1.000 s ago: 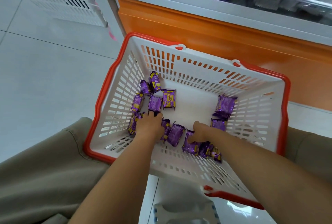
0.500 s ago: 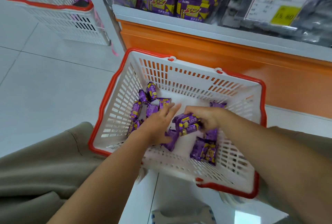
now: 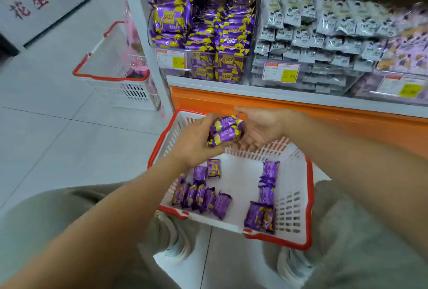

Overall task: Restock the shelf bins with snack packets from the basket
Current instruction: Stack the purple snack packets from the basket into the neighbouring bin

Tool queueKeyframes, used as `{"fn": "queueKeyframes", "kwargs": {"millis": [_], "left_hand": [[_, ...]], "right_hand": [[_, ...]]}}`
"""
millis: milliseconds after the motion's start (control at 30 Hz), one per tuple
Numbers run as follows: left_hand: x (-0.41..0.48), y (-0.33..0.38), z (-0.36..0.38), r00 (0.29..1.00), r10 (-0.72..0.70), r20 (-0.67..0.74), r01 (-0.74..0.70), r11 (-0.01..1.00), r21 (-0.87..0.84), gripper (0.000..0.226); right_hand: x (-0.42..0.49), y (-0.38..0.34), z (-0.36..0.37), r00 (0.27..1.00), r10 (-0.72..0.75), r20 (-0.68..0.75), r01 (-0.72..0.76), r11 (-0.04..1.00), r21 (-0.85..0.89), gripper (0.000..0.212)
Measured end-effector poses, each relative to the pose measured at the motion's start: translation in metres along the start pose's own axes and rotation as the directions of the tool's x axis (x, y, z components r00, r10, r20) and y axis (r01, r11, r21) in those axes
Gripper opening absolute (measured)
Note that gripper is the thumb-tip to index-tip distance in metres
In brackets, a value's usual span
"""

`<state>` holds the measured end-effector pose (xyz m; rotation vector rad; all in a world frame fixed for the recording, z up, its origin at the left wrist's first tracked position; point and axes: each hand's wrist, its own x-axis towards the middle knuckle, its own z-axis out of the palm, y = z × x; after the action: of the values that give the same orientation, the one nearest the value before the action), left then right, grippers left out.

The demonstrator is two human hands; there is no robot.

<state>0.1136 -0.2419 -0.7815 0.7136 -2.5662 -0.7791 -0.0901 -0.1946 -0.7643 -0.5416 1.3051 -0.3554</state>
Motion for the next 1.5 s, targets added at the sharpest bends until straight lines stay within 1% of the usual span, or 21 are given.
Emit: {"fn": "queueKeyframes", "kwargs": {"millis": [33, 67, 133, 167, 200, 267, 333, 400, 467, 533, 667, 767, 867, 933, 967, 1033, 1100, 1133, 1267, 1367, 1500], "left_hand": [[0.004, 0.004, -0.008, 0.993, -0.118, -0.026, 0.114, 0.988, -0.106, 0.053], [0.009, 0.010, -0.015, 0.964, -0.267, -0.012, 0.255, 0.930, -0.263, 0.049], [0.018, 0.019, -0.025, 0.858, -0.503, 0.104, 0.461, 0.665, -0.588, 0.040], [0.021, 0.022, -0.026, 0.817, -0.553, 0.164, 0.506, 0.552, -0.662, 0.033], [0.023, 0.027, -0.028, 0.794, -0.573, 0.204, 0.530, 0.485, -0.696, 0.028], [0.028, 0.033, -0.028, 0.772, -0.586, 0.245, 0.549, 0.422, -0.721, 0.036], [0.032, 0.039, -0.029, 0.766, -0.578, 0.280, 0.550, 0.366, -0.751, 0.027], [0.034, 0.042, -0.030, 0.768, -0.549, 0.329, 0.562, 0.331, -0.758, 0.016], [0.035, 0.041, -0.030, 0.764, -0.542, 0.350, 0.571, 0.317, -0.757, 0.017], [0.036, 0.038, -0.030, 0.755, -0.550, 0.357, 0.574, 0.290, -0.766, 0.020], [0.037, 0.036, -0.027, 0.750, -0.516, 0.413, 0.585, 0.229, -0.778, 0.032], [0.036, 0.038, -0.021, 0.744, -0.507, 0.435, 0.575, 0.154, -0.804, 0.039], [0.037, 0.041, -0.018, 0.739, -0.537, 0.407, 0.534, 0.098, -0.840, 0.041], [0.038, 0.041, -0.019, 0.745, -0.549, 0.380, 0.496, 0.074, -0.865, 0.037], [0.038, 0.040, -0.020, 0.746, -0.551, 0.374, 0.482, 0.058, -0.874, 0.036], [0.037, 0.040, -0.022, 0.759, -0.533, 0.374, 0.468, 0.047, -0.882, 0.035], [0.034, 0.041, -0.024, 0.788, -0.487, 0.377, 0.463, 0.064, -0.884, 0.036], [0.033, 0.042, -0.025, 0.801, -0.469, 0.372, 0.450, 0.062, -0.891, 0.036], [0.030, 0.049, -0.031, 0.848, -0.455, 0.271, 0.310, 0.010, -0.951, 0.031], [0.029, 0.052, -0.036, 0.876, -0.450, 0.172, 0.176, -0.034, -0.984, 0.030], [0.031, 0.050, -0.043, 0.870, -0.484, 0.095, 0.100, -0.015, -0.995, 0.034]], "right_hand": [[-0.010, -0.007, -0.002, 0.999, -0.046, 0.002, 0.046, 0.998, 0.031, 0.082], [-0.020, -0.014, -0.004, 0.996, -0.094, -0.003, 0.094, 0.994, 0.055, 0.083], [-0.039, -0.024, -0.003, 0.982, -0.188, -0.021, 0.189, 0.980, 0.055, 0.070], [-0.046, -0.027, 0.000, 0.972, -0.230, -0.045, 0.232, 0.972, 0.029, 0.058], [-0.051, -0.028, 0.004, 0.961, -0.264, -0.078, 0.265, 0.964, -0.003, 0.045], [-0.052, -0.025, 0.009, 0.931, -0.324, -0.169, 0.321, 0.946, -0.043, 0.018], [-0.049, -0.021, 0.012, 0.884, -0.388, -0.260, 0.393, 0.919, -0.036, 0.002], [-0.047, -0.020, 0.012, 0.844, -0.448, -0.294, 0.469, 0.883, -0.001, 0.014], [-0.046, -0.020, 0.014, 0.814, -0.496, -0.303, 0.521, 0.854, 0.002, 0.029], [-0.044, -0.022, 0.014, 0.789, -0.523, -0.323, 0.539, 0.841, -0.046, 0.035], [-0.042, -0.025, 0.017, 0.724, -0.579, -0.375, 0.499, 0.815, -0.296, 0.049], [-0.043, -0.028, 0.026, 0.674, -0.613, -0.413, 0.460, 0.785, -0.414, 0.046], [-0.046, -0.029, 0.034, 0.697, -0.613, -0.372, 0.453, 0.778, -0.435, 0.044], [-0.047, -0.028, 0.039, 0.698, -0.639, -0.324, 0.474, 0.751, -0.460, 0.059], [-0.044, -0.027, 0.041, 0.674, -0.668, -0.315, 0.477, 0.719, -0.506, 0.071], [-0.039, -0.025, 0.044, 0.581, -0.749, -0.320, 0.466, 0.628, -0.624, 0.081], [-0.036, -0.024, 0.044, 0.486, -0.810, -0.327, 0.459, 0.555, -0.694, 0.077], [-0.037, -0.023, 0.045, 0.457, -0.827, -0.327, 0.455, 0.533, -0.713, 0.073], [-0.040, -0.023, 0.049, 0.360, -0.884, -0.299, 0.445, 0.445, -0.777, 0.062], [-0.041, -0.026, 0.057, 0.301, -0.914, -0.271, 0.479, 0.391, -0.786, 0.061], [-0.043, -0.030, 0.059, 0.232, -0.944, -0.236, 0.462, 0.321, -0.827, 0.064]]}}
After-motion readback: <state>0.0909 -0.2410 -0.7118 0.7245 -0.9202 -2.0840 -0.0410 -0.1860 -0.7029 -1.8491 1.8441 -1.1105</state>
